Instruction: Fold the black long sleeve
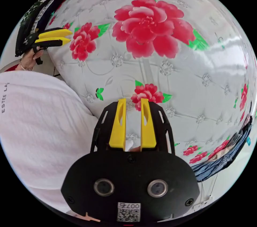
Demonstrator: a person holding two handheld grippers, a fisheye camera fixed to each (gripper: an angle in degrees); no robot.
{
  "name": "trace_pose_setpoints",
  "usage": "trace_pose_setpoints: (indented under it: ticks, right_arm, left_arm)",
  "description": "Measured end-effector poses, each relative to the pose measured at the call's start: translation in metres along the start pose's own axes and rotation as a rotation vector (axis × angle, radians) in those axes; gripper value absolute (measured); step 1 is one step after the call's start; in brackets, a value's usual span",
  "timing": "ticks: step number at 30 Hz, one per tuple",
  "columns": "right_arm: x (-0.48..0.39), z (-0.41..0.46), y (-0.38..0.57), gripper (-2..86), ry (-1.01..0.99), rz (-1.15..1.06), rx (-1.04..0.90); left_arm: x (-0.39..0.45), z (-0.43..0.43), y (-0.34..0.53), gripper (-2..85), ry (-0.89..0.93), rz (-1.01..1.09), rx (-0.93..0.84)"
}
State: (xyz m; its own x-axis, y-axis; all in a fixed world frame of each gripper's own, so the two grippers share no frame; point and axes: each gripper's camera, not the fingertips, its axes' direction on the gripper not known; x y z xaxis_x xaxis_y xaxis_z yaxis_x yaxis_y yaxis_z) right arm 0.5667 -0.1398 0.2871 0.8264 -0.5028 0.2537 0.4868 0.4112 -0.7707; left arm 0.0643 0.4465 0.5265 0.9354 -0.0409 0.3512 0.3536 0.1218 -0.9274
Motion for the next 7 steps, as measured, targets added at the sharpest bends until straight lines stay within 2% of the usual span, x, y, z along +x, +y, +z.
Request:
trace_pose_setpoints:
  ticks: [3, 7]
  right_arm:
    - [-0.021, 0.003, 0.004, 7.1, 0.117, 0.019, 0.094]
    - [-0.021, 0.0, 0.009, 6.8, 0.082, 0.0, 0.162]
  left_arm:
    - [0.043, 0.011, -0.02, 9.6, -0.011, 0.098, -0.021]
    - [0.074, 0.022, -0.037, 8.9, 0.054, 0.075, -0.018]
